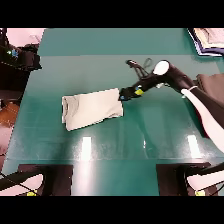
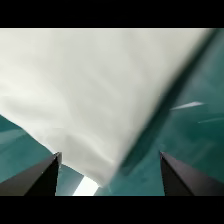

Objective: Fold the shirts.

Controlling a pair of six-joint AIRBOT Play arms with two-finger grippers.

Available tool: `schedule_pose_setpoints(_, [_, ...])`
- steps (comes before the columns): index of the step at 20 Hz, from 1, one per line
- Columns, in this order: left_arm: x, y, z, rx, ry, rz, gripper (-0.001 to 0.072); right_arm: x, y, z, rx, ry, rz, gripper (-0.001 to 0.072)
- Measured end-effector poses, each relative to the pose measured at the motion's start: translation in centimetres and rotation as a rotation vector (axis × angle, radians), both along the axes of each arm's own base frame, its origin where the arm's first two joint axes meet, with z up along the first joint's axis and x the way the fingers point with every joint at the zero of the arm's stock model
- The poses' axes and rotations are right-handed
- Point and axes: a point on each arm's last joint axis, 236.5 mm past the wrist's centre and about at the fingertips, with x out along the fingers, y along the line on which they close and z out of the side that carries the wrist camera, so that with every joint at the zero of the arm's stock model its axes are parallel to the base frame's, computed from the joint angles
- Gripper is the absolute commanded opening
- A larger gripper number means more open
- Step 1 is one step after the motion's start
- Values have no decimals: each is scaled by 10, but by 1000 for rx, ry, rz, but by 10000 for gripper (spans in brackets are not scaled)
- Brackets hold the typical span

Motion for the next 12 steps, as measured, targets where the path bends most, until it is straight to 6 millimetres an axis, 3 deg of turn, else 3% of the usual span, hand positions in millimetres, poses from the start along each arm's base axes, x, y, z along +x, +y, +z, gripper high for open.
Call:
schedule_pose_setpoints(2, [3, -1, 0, -3, -7, 1, 20, 3, -15, -13, 62, 89, -95, 686])
schedule_pose_setpoints(5, [4, -2, -1, -7, -9, 0, 20, 7, -11, -27, 158, 181, -163, 673])
schedule_pose_setpoints(9, [4, -3, -2, -12, -6, -2, 20, 8, 28, -40, 232, 238, -140, 656])
schedule_pose_setpoints(11, [3, -3, -3, -14, -3, -3, 20, 5, 55, -43, 263, 258, -107, 551])
schedule_pose_setpoints(12, [3, -4, -3, -15, -2, -4, 20, 3, 68, -45, 275, 264, -93, 544])
